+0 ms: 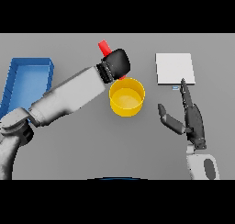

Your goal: Pick up the red beaker and tilt it to pour out 1 green nut into yellow bowl. Pick up the yellow bowl and place it on the metallic measuring scale.

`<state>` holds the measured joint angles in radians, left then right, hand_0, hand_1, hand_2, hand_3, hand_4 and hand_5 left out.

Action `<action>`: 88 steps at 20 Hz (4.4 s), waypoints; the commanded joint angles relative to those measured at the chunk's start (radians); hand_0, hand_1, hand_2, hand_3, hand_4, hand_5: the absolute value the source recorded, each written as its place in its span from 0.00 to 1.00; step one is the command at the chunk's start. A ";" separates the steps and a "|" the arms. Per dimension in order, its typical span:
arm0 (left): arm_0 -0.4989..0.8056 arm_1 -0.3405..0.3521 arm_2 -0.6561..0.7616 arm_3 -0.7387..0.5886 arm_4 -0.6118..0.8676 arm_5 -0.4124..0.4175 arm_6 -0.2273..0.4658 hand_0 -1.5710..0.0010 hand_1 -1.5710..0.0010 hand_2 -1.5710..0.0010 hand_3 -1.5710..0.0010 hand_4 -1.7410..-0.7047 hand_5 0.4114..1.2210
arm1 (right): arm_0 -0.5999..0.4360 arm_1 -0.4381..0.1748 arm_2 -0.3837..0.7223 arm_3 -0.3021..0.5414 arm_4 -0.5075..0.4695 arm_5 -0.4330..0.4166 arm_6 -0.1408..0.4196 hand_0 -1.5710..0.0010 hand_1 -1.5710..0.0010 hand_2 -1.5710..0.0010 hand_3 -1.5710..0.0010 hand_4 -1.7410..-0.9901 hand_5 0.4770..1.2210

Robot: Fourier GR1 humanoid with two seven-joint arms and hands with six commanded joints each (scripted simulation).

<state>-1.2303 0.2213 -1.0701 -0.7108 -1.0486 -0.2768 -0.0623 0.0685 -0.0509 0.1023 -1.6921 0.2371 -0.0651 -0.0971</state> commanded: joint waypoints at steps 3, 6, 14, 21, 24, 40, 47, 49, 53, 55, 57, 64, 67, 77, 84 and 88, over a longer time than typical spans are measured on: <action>-0.038 0.000 -0.087 0.011 -0.060 0.019 -0.021 0.00 0.00 0.00 0.00 0.01 1.00 | 0.017 -0.001 0.009 0.001 0.011 0.002 -0.004 1.00 1.00 1.00 1.00 0.76 0.20; -0.078 -0.021 -0.153 0.037 -0.095 0.028 -0.037 0.00 0.00 0.00 0.00 0.01 1.00 | 0.014 0.000 0.006 0.000 0.014 -0.004 0.001 1.00 1.00 1.00 1.00 0.77 0.20; -0.154 -0.055 -0.278 0.063 -0.138 0.028 -0.048 0.00 0.00 0.00 0.00 0.02 1.00 | 0.019 -0.010 0.006 -0.002 0.027 -0.008 -0.008 1.00 1.00 1.00 1.00 0.79 0.21; -0.332 -0.008 -0.277 0.148 -0.108 0.072 -0.093 0.00 0.00 0.00 0.00 0.02 1.00 | 0.010 -0.002 0.011 0.001 0.014 0.001 -0.044 1.00 1.00 1.00 1.00 0.78 0.24; -0.430 0.039 -0.194 0.261 -0.039 0.125 -0.065 0.00 0.00 0.00 0.20 0.01 1.00 | 0.008 -0.009 0.009 0.015 0.023 -0.002 -0.042 1.00 1.00 1.00 1.00 0.77 0.25; -0.283 0.349 0.501 0.689 0.868 0.354 0.167 0.00 0.00 0.00 0.02 0.00 1.00 | -0.029 -0.011 0.013 0.016 -0.036 0.049 -0.039 1.00 1.00 1.00 1.00 0.82 0.23; -0.118 0.380 0.622 0.698 1.099 0.453 0.272 0.00 0.00 0.00 0.07 0.00 1.00 | -0.028 -0.025 0.009 0.050 -0.030 0.055 -0.080 1.00 1.00 1.00 1.00 0.74 0.29; -0.061 0.375 0.648 0.676 1.156 0.478 0.270 0.00 0.00 0.00 0.11 0.00 1.00 | -0.031 -0.022 0.017 0.044 -0.017 0.049 -0.068 1.00 1.00 1.00 1.00 0.73 0.31; 0.073 0.373 0.670 0.585 1.254 0.534 0.262 0.00 0.00 0.00 0.12 0.00 1.00 | -0.046 -0.030 0.007 0.060 -0.024 0.053 -0.071 1.00 1.00 1.00 1.00 0.71 0.31; 0.147 0.380 0.663 0.495 1.293 0.571 0.283 0.00 0.00 0.00 0.12 0.00 1.00 | -0.041 -0.028 0.010 0.064 -0.017 0.049 -0.076 1.00 1.00 1.00 1.00 0.72 0.30; 0.234 0.398 0.641 0.365 1.325 0.609 0.347 0.00 0.00 0.00 0.11 0.00 1.00 | -0.026 -0.022 0.015 0.058 -0.015 0.047 -0.087 1.00 1.00 1.00 1.00 0.72 0.29; 0.538 0.538 0.507 -0.206 1.435 0.697 0.609 0.00 0.00 0.00 0.10 0.08 0.59 | -0.035 -0.013 0.020 0.059 -0.013 0.043 -0.067 1.00 1.00 1.00 1.00 0.77 0.27; 0.597 0.618 0.467 -0.365 1.456 0.613 0.584 0.05 0.12 0.17 0.30 0.57 0.41 | -0.046 -0.025 0.013 0.059 -0.013 0.044 -0.048 1.00 1.00 1.00 1.00 0.78 0.26; 0.614 0.647 0.433 -0.358 1.439 0.488 0.532 0.89 0.91 0.91 0.92 0.98 0.29 | -0.034 -0.030 0.018 0.047 -0.013 0.049 -0.063 1.00 1.00 1.00 1.00 0.77 0.28; 0.603 0.631 0.450 -0.360 1.419 0.565 0.476 0.98 0.98 0.98 0.98 0.99 0.33 | -0.045 -0.067 0.067 0.034 0.074 0.061 -0.042 1.00 1.00 1.00 1.00 0.81 0.30; 0.612 0.636 0.460 -0.383 1.430 0.580 0.465 0.99 0.99 0.99 0.99 0.99 0.33 | -0.167 -0.194 0.139 0.060 0.187 0.174 -0.001 1.00 1.00 1.00 1.00 0.73 0.32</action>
<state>-0.6187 0.8569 -0.6101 -1.0944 0.3813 0.3031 0.4027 -0.0997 -0.2445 0.2411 -1.6328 0.4245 0.1082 -0.0967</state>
